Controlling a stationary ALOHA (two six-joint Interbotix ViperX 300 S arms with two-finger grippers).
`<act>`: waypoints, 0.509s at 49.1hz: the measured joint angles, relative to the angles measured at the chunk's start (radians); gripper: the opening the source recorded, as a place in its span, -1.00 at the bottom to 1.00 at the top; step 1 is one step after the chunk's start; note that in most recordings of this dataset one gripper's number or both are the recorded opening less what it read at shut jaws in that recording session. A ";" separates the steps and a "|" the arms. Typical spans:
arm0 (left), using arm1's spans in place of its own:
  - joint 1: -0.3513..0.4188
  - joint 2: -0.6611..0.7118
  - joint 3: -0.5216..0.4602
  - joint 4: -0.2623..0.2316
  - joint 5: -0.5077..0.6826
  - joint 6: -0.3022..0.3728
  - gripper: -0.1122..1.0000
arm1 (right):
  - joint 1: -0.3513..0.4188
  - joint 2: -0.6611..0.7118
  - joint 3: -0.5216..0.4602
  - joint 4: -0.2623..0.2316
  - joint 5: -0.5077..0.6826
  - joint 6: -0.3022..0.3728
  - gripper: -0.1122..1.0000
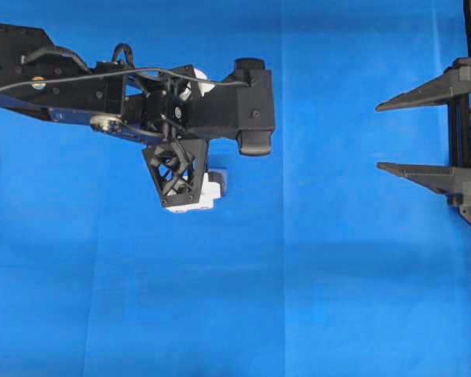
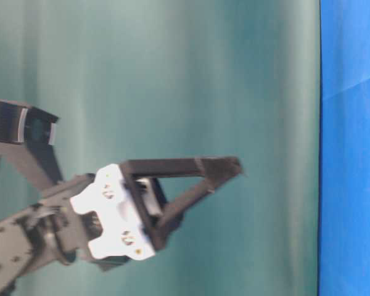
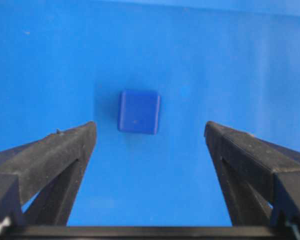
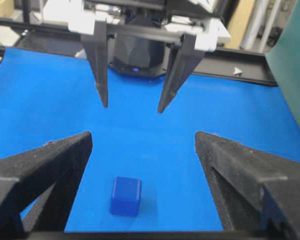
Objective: Handover the blue block to the right arm after grasping it with the left arm, then place it in the designated position.
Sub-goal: 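Close the left gripper around the blue cube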
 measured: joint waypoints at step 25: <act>0.002 0.069 0.229 0.002 -0.316 0.008 0.87 | 0.000 0.025 0.000 0.000 0.000 0.000 0.95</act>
